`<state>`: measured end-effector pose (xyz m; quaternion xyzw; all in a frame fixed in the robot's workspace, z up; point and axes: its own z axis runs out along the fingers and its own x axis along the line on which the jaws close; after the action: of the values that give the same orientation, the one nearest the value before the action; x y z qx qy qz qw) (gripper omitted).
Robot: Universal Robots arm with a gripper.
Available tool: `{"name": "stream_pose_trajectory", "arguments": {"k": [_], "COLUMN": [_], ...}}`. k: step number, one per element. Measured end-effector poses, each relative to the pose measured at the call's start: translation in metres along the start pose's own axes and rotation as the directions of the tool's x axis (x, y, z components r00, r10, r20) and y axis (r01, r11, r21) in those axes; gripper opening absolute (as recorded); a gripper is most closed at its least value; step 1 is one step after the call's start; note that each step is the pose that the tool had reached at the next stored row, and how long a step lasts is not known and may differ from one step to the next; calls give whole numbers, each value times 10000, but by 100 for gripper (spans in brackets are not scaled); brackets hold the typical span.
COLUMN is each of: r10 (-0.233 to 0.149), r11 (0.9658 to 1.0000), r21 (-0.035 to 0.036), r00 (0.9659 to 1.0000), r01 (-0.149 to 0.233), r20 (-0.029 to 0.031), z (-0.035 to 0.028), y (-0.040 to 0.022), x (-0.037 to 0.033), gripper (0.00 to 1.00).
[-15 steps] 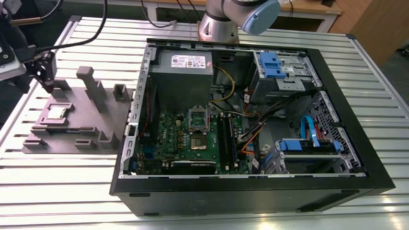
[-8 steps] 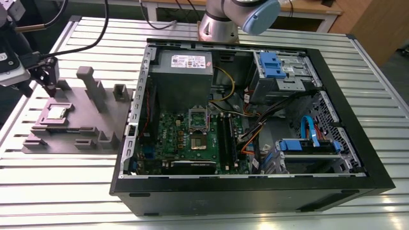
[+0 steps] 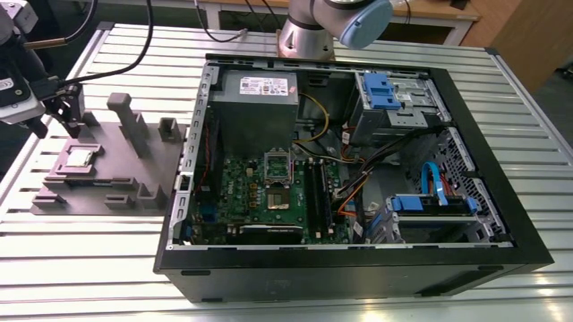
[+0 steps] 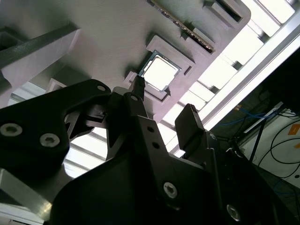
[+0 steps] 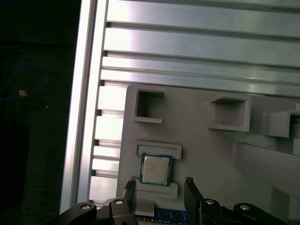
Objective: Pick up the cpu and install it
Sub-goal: 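Pick up the cpu and move it towards the insertion slot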
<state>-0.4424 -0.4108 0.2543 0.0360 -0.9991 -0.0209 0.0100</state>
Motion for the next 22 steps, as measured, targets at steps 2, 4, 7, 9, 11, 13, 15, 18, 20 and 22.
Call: {"name": "stream_pose_trajectory", "arguments": {"k": [2,4,7,9,11,13,15,18,20,22], "r10": [0,0,0,0,0,1,0,0,1,0], "r11": [10000,10000,10000,10000,10000,10000,10000,10000,10000,10000], "r21": [0,0,0,-3,0,-1,-1,0,-1,-1], "r00": [10000,10000,10000,10000,10000,10000,10000,10000,10000,10000], "r01": [0,0,0,0,0,-1,0,0,-1,0], "r20": [0,0,0,5,0,1,1,0,0,1], "z": [0,0,1,10,29,63,99,153,185,219], "y": [0,0,0,0,-1,-2,-7,-17,-20,-22], "x": [0,0,0,0,-1,-1,-2,-3,-3,-3], "gripper": [53,53,53,53,53,53,53,53,53,53]}}
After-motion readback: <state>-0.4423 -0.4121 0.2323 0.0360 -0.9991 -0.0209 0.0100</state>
